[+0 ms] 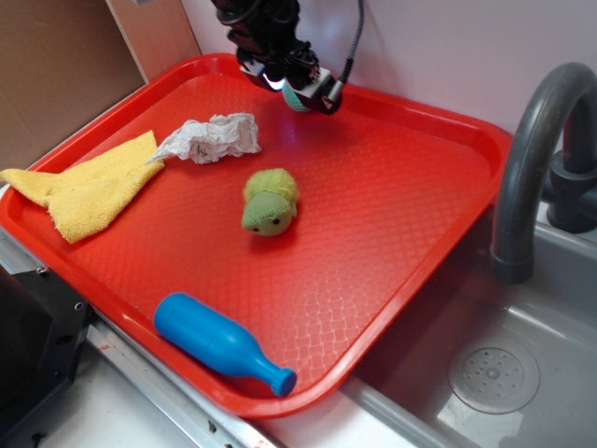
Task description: Grab the green ball.
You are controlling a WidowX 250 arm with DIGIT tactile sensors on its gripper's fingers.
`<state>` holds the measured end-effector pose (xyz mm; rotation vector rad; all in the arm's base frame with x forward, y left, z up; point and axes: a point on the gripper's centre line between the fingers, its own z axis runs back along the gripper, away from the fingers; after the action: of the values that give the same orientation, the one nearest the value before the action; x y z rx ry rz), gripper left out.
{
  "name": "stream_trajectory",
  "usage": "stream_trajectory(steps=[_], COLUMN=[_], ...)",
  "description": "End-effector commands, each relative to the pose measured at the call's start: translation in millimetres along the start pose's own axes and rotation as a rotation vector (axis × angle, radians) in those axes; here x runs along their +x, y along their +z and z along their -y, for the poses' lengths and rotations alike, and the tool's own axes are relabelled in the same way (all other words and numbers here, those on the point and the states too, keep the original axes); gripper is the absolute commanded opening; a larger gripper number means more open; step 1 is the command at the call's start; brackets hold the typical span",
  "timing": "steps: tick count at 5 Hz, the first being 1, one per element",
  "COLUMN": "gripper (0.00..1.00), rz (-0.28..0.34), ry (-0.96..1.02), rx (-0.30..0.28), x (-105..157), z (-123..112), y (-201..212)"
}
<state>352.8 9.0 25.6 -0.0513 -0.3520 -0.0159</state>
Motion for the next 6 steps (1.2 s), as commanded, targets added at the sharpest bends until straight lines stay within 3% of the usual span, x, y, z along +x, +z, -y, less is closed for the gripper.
stream_trajectory(steps=[1,2,3,4,5,6], gripper=[0.0,0.0,0.0,0.0,0.0,0.0], rz=[0.024,0.014,-0.015,0.041,0.046,-0.008], ry=[-0.038,-0.039,0.025,0.144,0.219,0.245], rx=[0.084,0.096,0.206,0.329,0.244,0.062], x=[21,19,10,2,-5,-24], z=[2,5,10,21,28,33], y=[2,3,32,78,120,170])
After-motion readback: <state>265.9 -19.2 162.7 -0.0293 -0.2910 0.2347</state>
